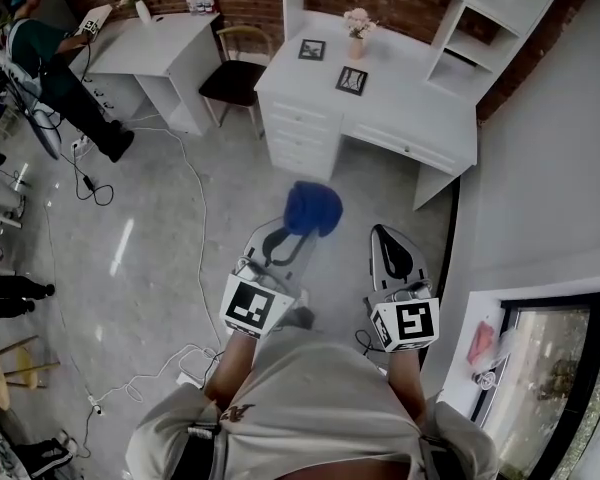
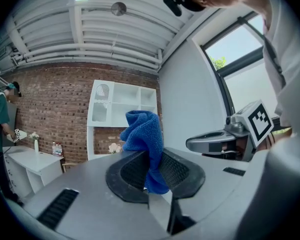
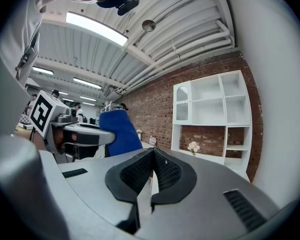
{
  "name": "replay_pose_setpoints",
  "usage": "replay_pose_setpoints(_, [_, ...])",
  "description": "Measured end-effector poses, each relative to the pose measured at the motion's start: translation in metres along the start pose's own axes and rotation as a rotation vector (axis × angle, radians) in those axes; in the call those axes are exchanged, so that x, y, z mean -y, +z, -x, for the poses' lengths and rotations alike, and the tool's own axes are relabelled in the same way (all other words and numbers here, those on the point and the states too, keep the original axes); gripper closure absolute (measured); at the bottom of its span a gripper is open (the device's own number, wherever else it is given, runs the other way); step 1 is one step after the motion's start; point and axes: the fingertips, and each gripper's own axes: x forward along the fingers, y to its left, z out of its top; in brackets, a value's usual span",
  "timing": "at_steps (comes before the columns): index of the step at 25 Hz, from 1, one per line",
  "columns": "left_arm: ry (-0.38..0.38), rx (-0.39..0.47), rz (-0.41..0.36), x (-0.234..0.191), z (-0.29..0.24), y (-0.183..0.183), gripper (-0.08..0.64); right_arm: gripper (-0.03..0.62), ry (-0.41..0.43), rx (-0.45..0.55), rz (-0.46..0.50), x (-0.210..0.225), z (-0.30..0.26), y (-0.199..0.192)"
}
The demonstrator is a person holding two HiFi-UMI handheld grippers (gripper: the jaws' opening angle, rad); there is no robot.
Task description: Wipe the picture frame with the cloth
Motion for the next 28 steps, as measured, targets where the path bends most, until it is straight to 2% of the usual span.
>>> replay_pose_setpoints(15, [-0.059,0.002,0.013,-0.065,-0.044,-0.005,0.51,0.595,-0.049,-0.05,0.006,0.011,-0.072,-0.007])
replay_pose_setpoints(23, [-0.066,-0.008,0.023,-0.082,-0.077,-0.01,0.509,0.595,-0.047,-0.061,0.002,0.031,-0.102,-0.012])
replay_pose_setpoints(28, [-0.053,-0.02,0.024,-0.088,-0.105,-0.018,0.509,0.594,-0.042,-0.071,-0.018,0.058,-0.119,-0.023])
